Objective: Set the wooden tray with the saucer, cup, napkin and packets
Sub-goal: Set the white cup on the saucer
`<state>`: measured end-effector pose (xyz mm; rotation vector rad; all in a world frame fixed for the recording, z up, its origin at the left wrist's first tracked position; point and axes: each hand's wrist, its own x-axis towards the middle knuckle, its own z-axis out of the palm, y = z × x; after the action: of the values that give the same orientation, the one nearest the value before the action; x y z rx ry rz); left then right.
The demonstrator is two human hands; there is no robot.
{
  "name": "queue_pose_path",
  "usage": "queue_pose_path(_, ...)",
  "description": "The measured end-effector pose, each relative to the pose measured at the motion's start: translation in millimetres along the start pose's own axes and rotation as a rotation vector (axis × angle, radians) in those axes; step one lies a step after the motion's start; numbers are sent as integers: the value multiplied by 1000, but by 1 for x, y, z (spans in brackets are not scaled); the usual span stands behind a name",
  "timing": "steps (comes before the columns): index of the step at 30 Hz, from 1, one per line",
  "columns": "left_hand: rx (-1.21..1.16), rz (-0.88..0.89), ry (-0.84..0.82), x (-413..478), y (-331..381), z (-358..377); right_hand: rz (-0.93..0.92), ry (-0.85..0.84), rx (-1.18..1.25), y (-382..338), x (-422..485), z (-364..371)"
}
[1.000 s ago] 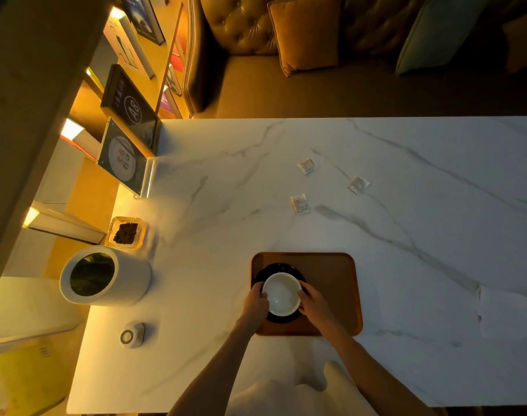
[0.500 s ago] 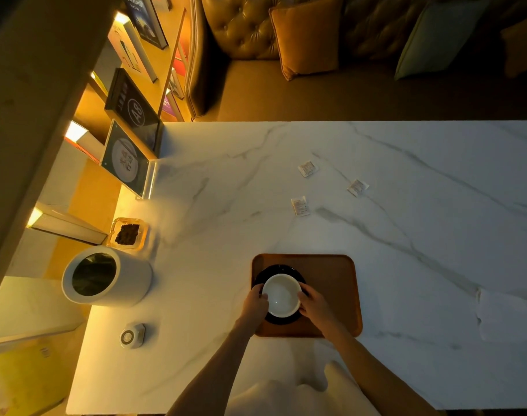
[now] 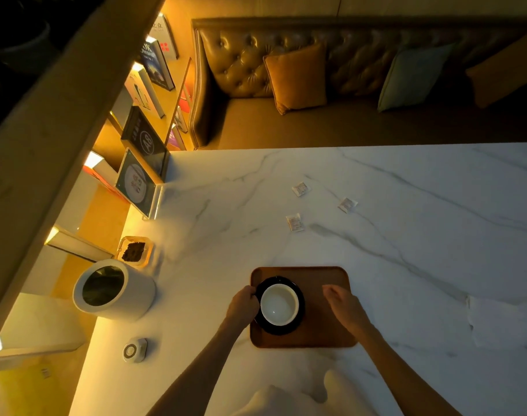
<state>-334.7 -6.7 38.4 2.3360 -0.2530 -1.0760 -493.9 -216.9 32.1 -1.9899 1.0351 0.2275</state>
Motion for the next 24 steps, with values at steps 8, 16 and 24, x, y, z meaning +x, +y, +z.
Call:
queue_pose_path(8,342,145,15,-5,30,-2,-243,94,-482,8,-20,-20)
queue_pose_path(16,401,172,-26,-10,57,9,-242,86,-517,10,-27,-44)
queue_pose_path(24,324,155,38,-16,111,55,-187,57,-421,65,-24,-120)
